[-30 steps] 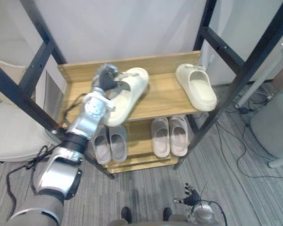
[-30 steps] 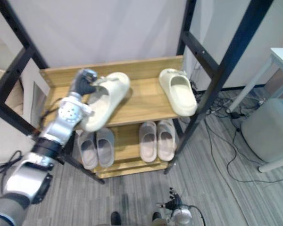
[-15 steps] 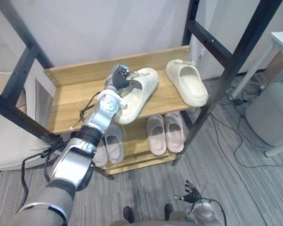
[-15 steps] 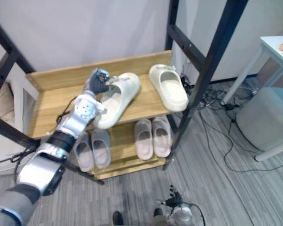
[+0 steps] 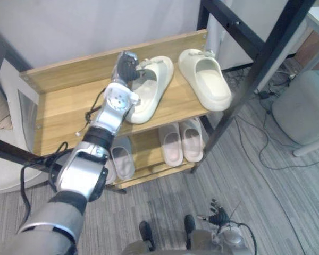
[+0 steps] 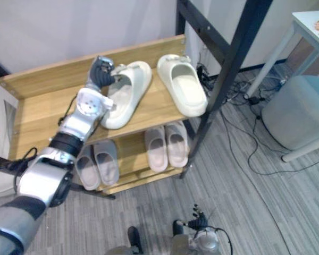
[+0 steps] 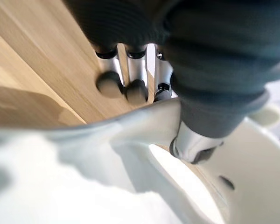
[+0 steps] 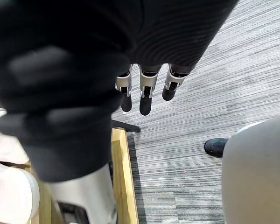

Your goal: Organize the slippers on the shoe rack

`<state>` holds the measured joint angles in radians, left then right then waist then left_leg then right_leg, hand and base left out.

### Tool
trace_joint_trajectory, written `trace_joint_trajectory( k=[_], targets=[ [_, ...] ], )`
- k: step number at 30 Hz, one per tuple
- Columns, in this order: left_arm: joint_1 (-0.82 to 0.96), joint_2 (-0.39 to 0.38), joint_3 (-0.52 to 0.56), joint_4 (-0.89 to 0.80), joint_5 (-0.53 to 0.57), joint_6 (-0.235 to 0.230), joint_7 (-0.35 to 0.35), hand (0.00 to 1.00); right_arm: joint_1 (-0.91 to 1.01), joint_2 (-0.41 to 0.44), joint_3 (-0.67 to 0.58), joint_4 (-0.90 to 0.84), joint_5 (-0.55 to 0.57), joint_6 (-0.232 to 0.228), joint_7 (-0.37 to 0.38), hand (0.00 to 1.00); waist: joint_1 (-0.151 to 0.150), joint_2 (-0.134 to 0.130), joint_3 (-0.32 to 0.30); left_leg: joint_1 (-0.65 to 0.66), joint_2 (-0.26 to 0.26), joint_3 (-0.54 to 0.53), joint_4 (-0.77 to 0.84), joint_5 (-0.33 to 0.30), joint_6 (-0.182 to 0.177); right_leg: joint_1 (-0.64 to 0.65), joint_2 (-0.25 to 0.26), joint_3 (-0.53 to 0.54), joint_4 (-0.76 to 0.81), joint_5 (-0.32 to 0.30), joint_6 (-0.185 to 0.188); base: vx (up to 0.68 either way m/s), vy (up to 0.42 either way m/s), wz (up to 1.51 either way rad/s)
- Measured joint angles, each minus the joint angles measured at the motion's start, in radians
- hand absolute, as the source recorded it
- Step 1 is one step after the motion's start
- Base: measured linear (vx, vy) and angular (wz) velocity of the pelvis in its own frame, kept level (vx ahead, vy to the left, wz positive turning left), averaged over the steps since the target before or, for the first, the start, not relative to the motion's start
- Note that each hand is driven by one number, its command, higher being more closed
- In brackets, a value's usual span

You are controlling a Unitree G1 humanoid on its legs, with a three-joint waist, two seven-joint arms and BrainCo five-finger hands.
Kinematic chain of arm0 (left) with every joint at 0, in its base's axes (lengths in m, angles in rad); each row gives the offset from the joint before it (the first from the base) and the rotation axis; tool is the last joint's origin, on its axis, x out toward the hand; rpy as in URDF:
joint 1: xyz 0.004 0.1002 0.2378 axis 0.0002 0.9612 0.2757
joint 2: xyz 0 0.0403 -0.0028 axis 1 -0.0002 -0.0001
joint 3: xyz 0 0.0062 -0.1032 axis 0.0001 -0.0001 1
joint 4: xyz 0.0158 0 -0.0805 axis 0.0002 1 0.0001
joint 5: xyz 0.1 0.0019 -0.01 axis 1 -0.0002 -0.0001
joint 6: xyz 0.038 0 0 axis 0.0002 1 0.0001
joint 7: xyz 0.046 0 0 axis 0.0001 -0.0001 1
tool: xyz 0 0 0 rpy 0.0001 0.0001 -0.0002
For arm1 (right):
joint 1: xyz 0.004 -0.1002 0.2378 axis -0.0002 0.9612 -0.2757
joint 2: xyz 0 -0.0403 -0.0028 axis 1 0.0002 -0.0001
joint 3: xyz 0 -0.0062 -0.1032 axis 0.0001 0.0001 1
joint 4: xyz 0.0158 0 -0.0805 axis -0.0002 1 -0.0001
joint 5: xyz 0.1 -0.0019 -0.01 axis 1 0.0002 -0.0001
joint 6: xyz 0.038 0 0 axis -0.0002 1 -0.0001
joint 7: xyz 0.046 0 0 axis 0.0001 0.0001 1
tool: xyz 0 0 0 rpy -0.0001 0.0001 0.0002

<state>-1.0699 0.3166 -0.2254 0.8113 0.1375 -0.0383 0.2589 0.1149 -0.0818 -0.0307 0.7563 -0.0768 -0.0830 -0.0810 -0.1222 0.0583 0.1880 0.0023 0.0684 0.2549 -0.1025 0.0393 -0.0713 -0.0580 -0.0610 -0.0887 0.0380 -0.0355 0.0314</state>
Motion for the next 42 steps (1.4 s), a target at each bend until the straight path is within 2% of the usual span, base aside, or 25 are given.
trace_joint_trajectory(
  k=[9,16,23,29,37,42],
  targets=[
    [0.000,-0.065,0.000,-0.054,-0.061,0.000,0.022,0.00,0.001,0.000,0.000,-0.007,0.002,-0.005,-0.004,0.00,-0.001,-0.001,0.011,-0.001,-0.011,-0.015,0.000,-0.003,0.007,0.006,-0.011,-0.011,0.002,-0.004,0.005,0.01,0.010,0.04],
    [0.008,-0.079,0.000,-0.070,-0.080,-0.001,0.022,0.00,0.010,0.000,-0.001,-0.022,0.007,-0.006,-0.008,0.00,-0.005,-0.001,0.012,-0.001,-0.019,-0.047,0.012,-0.004,0.012,0.028,-0.022,-0.040,0.002,-0.009,0.012,0.01,0.010,0.13],
    [0.058,-0.075,0.000,-0.182,-0.104,-0.012,0.022,0.00,0.012,0.000,-0.001,-0.021,0.008,-0.005,-0.008,0.00,-0.002,-0.001,0.012,0.002,-0.027,-0.065,0.013,-0.001,0.016,0.041,-0.030,-0.056,0.003,-0.011,0.015,-0.01,0.017,0.10],
    [0.117,-0.051,0.014,-0.262,-0.159,-0.043,0.021,0.00,0.013,-0.002,0.002,-0.018,0.007,0.000,-0.008,0.00,0.005,-0.001,0.011,0.018,-0.028,-0.073,0.012,0.000,0.018,0.059,-0.030,-0.068,0.003,-0.012,0.014,0.00,0.002,0.03],
    [0.295,-0.029,0.039,-0.382,-0.343,-0.073,0.012,0.00,0.006,-0.005,0.005,0.004,0.007,0.005,-0.008,0.00,0.015,0.000,0.010,0.036,-0.031,-0.101,0.001,0.009,0.023,0.089,-0.031,-0.099,-0.006,-0.014,0.011,-0.01,0.000,0.10],
    [0.397,-0.018,0.041,-0.430,-0.462,-0.088,-0.012,0.00,0.004,-0.012,0.029,0.015,0.005,0.016,-0.008,0.00,0.037,0.000,0.010,0.037,-0.031,-0.112,0.001,0.011,0.022,0.098,-0.031,-0.113,-0.009,-0.015,0.011,-0.01,-0.002,0.05]
  ],
)
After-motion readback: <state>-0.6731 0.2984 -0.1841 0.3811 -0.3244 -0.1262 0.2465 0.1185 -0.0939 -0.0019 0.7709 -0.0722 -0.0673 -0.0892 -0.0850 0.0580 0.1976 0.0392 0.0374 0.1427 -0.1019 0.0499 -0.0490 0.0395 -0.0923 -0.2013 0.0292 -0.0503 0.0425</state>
